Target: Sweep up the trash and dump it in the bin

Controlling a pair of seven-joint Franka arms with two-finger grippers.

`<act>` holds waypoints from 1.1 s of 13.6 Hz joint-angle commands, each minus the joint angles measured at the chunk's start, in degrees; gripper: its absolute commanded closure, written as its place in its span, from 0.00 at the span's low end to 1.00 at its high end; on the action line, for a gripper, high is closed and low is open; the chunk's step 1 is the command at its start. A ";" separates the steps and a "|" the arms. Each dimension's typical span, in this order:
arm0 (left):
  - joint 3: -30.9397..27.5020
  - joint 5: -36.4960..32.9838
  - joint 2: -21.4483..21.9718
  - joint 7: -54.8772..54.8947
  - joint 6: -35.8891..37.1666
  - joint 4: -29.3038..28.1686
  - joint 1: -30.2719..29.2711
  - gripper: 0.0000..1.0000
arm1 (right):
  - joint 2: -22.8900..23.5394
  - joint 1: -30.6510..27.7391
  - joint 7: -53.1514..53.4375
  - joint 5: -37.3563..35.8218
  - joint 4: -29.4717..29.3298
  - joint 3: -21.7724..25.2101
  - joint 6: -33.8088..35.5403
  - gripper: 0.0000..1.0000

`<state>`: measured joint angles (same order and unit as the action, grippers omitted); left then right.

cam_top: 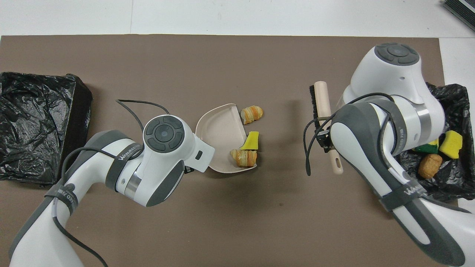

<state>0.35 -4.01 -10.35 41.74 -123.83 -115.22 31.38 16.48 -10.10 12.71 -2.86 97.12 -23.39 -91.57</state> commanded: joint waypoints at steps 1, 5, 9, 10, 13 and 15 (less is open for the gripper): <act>-0.61 0.14 1.82 -0.88 0.08 -2.03 0.43 1.00 | -8.29 -5.43 -1.63 -2.40 14.80 -0.60 -9.64 1.00; -0.61 0.23 1.91 -0.96 -0.18 -2.29 0.43 1.00 | -11.38 -11.87 -6.03 -4.42 23.69 -0.51 -13.09 1.00; -0.61 0.23 1.91 -0.96 -0.18 -2.38 0.43 1.00 | -9.38 -9.69 -5.42 -4.96 27.78 -0.87 -20.49 1.00; -0.61 0.23 1.91 -0.96 -0.18 -2.38 0.43 1.00 | -8.32 -8.29 -5.50 -4.96 26.72 -0.87 -20.40 1.00; -0.61 0.23 1.91 -1.05 -0.18 -2.38 0.43 1.00 | -4.63 -2.84 -5.51 -4.96 22.59 -0.95 -19.44 1.00; -0.61 0.23 1.91 -1.05 -0.18 -2.38 0.43 1.00 | -2.26 0.24 -5.51 -4.17 19.52 -1.04 -19.09 1.00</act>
<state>0.35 -4.00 -10.33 41.57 -123.84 -115.34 31.38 10.34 -11.68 7.30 -6.78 120.57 -24.00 -111.08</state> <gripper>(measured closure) 0.687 0.744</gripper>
